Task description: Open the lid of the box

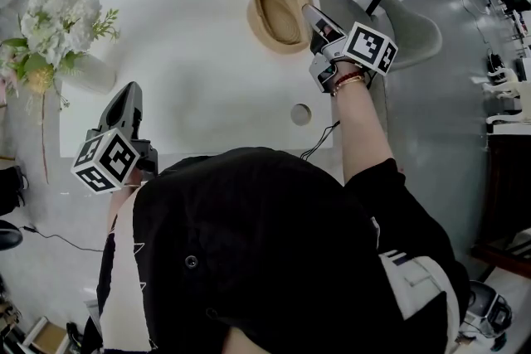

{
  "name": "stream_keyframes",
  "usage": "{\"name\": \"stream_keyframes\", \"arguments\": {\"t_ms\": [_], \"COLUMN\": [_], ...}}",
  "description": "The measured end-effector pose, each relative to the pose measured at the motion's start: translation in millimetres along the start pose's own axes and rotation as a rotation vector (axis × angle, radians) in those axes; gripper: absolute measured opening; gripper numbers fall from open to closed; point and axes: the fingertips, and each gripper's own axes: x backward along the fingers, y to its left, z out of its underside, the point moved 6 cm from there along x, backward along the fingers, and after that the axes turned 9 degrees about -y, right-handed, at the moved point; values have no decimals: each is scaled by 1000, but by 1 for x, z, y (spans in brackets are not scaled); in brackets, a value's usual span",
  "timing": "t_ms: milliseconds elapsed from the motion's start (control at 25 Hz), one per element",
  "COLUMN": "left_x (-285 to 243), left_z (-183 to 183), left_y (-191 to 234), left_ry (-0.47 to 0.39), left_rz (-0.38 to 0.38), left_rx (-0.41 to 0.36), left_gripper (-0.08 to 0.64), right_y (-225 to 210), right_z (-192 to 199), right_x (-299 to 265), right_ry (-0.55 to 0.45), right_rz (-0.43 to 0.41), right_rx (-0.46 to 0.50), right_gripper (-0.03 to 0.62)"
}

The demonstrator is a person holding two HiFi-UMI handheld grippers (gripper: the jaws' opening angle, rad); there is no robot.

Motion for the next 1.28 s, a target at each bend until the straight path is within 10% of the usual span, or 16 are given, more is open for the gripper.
{"name": "stream_keyframes", "arguments": {"t_ms": [1280], "left_x": [-11], "left_z": [8], "left_y": [-15], "left_ry": [12], "left_rz": [19], "left_rx": [-13], "left_gripper": [11], "right_y": [-33], "right_z": [-15], "right_x": [30], "right_ry": [-185], "right_rz": [-18], "right_rx": [-214], "right_gripper": [71]}}
